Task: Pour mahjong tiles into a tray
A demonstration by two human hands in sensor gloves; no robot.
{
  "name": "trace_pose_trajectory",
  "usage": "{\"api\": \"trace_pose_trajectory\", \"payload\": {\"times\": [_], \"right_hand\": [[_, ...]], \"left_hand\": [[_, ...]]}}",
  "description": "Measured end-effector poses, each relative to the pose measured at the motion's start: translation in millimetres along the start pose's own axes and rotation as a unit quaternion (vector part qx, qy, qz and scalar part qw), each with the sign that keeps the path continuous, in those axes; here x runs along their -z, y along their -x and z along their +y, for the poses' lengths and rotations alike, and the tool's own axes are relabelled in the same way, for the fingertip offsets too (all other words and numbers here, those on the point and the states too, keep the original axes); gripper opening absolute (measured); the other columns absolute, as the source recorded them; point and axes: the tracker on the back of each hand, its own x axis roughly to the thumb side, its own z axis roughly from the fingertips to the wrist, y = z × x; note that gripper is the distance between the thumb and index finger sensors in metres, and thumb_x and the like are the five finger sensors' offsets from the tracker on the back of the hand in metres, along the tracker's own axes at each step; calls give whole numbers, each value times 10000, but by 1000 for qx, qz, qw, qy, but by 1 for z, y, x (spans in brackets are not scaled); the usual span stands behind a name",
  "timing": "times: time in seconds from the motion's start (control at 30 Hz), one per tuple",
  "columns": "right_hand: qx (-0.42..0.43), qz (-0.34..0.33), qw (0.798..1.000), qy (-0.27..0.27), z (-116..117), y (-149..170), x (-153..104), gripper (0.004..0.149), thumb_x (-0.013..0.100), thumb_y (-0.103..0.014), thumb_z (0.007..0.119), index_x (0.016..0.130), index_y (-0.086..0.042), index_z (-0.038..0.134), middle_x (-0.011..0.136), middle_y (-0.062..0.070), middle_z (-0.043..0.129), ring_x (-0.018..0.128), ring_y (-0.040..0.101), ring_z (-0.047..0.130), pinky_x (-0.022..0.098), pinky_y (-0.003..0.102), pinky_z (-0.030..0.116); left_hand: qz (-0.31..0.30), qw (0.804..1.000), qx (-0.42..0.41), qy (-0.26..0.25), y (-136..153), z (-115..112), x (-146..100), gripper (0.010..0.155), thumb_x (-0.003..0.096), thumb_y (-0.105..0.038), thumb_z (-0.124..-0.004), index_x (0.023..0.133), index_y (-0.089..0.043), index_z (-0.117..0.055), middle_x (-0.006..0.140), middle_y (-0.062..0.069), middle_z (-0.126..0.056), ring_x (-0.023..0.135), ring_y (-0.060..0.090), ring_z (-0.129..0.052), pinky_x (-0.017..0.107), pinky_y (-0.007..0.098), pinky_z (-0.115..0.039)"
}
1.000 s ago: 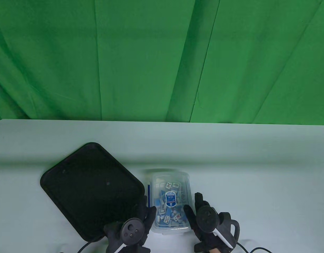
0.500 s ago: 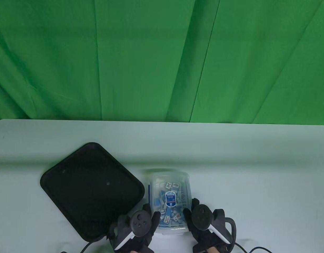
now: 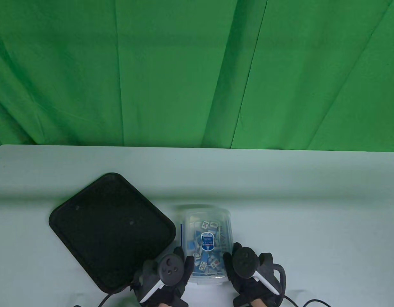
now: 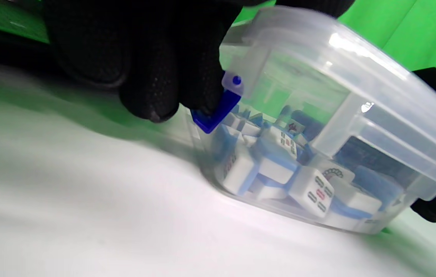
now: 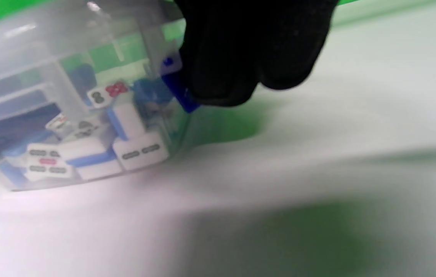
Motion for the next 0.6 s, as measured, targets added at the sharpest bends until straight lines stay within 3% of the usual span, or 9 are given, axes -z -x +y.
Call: {"api": "trace_pose_trajectory", "payload": {"times": [0.6], "right_hand": [[-25, 9, 999, 33, 1, -7, -1, 689, 701, -459, 456, 1118, 86, 526, 831, 143, 878, 580, 231, 964, 523, 411, 843]], "left_hand": [[38, 999, -28, 6, -2, -1, 4, 695, 648, -471, -552, 1069, 76, -629, 806, 165, -960, 698, 404, -968, 503, 550, -780]]}}
